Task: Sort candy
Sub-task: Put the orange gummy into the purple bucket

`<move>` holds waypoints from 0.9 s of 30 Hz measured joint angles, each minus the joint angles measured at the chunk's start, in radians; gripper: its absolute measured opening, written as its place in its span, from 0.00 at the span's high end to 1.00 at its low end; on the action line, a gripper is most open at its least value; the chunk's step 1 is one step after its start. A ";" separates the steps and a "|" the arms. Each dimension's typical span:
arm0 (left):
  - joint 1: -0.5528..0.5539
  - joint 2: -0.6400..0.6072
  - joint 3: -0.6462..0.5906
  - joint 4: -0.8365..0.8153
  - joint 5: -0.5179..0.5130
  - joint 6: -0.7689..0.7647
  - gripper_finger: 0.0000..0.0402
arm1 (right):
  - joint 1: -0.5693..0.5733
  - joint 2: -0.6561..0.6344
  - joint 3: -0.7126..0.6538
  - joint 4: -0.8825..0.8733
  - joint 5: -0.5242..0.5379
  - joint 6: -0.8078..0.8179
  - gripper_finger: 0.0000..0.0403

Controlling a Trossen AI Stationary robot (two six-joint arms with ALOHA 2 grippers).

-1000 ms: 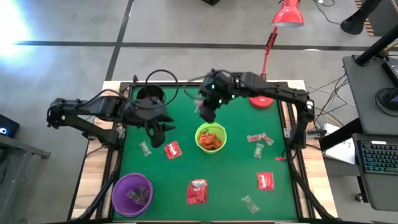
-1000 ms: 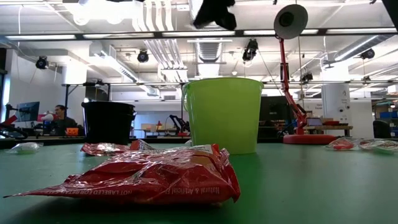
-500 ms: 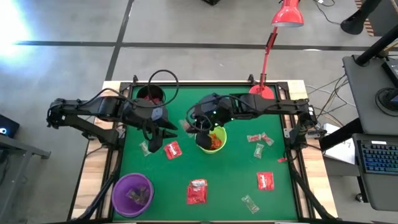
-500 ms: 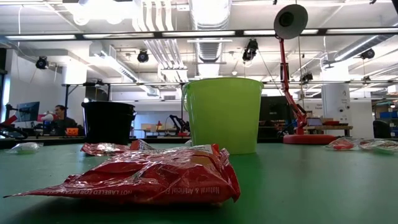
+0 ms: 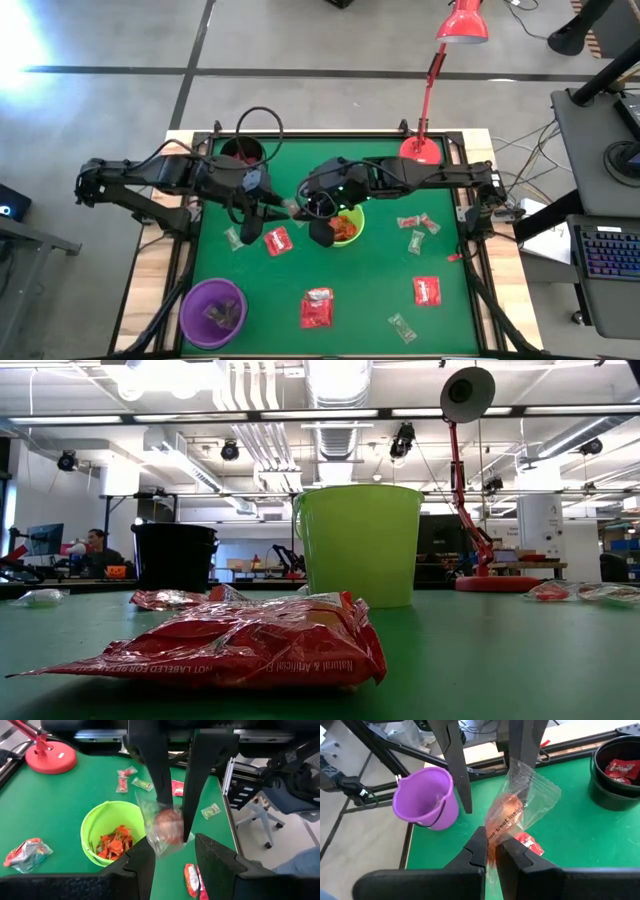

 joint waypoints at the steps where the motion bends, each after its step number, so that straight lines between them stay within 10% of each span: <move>1: 0.000 0.000 0.000 0.000 0.000 0.000 0.70 | 0.000 0.003 0.000 0.002 -0.001 0.000 0.97; 27: 0.000 0.033 0.000 0.017 0.002 0.027 0.99 | 0.000 0.006 0.000 -0.001 -0.003 -0.008 0.97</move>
